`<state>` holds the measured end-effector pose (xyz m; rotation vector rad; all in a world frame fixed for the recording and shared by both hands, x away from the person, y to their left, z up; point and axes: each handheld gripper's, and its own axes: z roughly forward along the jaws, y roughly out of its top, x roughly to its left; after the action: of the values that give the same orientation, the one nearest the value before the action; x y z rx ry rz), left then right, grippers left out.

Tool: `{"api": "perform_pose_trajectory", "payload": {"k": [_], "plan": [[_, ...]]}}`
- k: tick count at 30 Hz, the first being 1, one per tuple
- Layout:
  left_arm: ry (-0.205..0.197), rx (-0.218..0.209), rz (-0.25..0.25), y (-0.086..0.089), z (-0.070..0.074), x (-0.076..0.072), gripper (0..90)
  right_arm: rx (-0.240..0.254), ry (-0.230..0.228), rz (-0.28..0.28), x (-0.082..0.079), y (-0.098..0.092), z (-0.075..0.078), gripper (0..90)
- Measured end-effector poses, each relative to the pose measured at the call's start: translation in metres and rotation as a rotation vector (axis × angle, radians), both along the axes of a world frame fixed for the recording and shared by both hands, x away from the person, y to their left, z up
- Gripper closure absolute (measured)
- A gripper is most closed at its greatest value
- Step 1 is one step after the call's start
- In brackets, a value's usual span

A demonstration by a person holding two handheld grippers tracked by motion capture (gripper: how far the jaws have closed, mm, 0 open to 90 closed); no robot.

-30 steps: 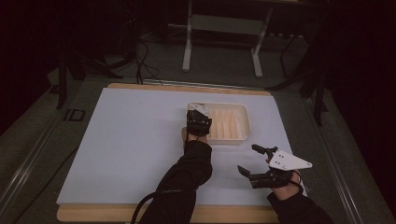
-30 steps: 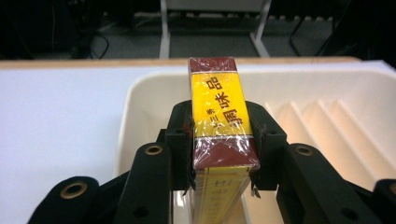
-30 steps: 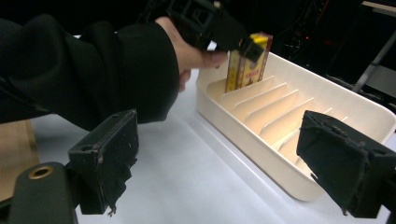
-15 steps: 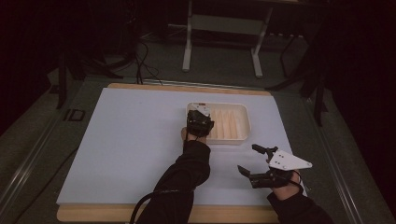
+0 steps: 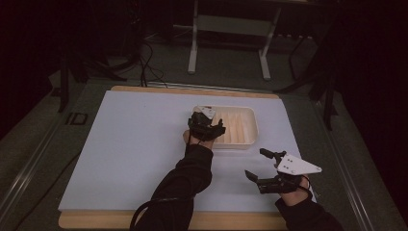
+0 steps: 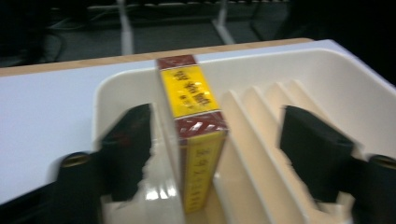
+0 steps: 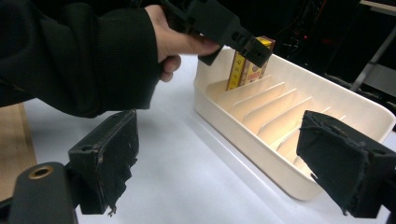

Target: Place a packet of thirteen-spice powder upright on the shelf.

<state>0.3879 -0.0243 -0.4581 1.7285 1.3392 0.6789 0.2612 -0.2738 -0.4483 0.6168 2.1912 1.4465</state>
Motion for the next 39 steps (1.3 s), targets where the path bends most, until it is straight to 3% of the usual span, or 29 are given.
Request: {"api": "perform_pose_trajectory", "payload": {"k": [2,4,9,15,21,23,32,39], "plan": [[-0.002,0.012,-0.017,0.0,0.003,-0.002,19.8,-0.001,0.0,0.0,0.0,0.0,0.0,12.9],[-0.028,0.039,-0.025,0.0,0.006,-0.006,15.0,0.001,0.0,-0.001,0.0,0.0,0.0,12.9],[-0.063,0.023,-0.098,0.001,0.014,-0.015,1.9,0.003,0.006,-0.005,0.001,0.0,0.0,13.0],[-0.041,0.002,-0.168,0.009,0.022,-0.028,1.3,0.006,0.008,-0.006,0.001,0.0,0.0,13.0],[-0.056,-0.026,-0.278,0.021,0.027,-0.046,1.3,0.015,0.016,-0.009,0.002,0.0,0.0,13.0],[-0.062,-0.044,-0.295,0.025,0.029,-0.053,1.3,0.014,0.016,-0.012,0.002,0.0,0.0,13.1],[-0.09,-0.041,-0.358,0.035,0.037,-0.077,1.3,0.009,0.022,-0.011,0.002,0.002,0.0,13.2],[-0.09,-0.084,-0.419,0.037,0.042,-0.093,1.4,0.011,0.028,-0.013,0.002,0.002,-0.001,13.2]]}}
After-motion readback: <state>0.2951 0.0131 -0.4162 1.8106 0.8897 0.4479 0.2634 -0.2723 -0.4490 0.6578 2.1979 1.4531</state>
